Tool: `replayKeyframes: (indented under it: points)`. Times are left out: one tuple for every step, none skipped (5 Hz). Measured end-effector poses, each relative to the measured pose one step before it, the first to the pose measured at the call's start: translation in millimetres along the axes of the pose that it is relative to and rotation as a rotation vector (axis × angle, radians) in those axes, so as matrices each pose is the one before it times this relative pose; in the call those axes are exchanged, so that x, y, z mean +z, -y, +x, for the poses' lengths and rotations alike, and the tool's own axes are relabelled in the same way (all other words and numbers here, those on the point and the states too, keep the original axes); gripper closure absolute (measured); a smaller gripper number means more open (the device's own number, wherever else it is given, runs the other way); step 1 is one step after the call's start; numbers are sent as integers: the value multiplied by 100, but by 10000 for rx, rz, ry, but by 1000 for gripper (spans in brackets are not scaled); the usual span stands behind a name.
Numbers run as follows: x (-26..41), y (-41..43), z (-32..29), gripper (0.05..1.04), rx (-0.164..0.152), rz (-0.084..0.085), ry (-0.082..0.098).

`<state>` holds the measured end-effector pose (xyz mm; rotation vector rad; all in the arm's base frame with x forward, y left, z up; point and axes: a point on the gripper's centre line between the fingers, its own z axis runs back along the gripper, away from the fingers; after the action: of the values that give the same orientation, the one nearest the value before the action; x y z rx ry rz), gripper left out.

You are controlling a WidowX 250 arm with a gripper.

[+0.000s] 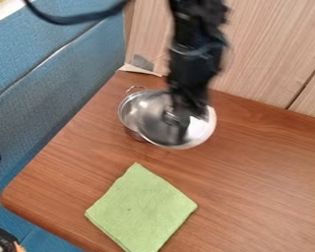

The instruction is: Moved the silver lit over the silver pot to close it

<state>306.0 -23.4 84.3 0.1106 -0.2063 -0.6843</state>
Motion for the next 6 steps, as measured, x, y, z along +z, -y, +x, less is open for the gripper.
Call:
replayKeyframes:
  points:
    - [-876,-3458,-2334,801,1148,-92,-194]
    - [-1798,-2932,-678,801,752,-22,-144]
    - [-1806,-740,886,801,215,-300,-107]
    - [-1595,-347,737,801,206,-176,-24]
    - [-1075,226,927,801,-94,137,-260]
    - [-726,391,731,801,-87,-7,26]
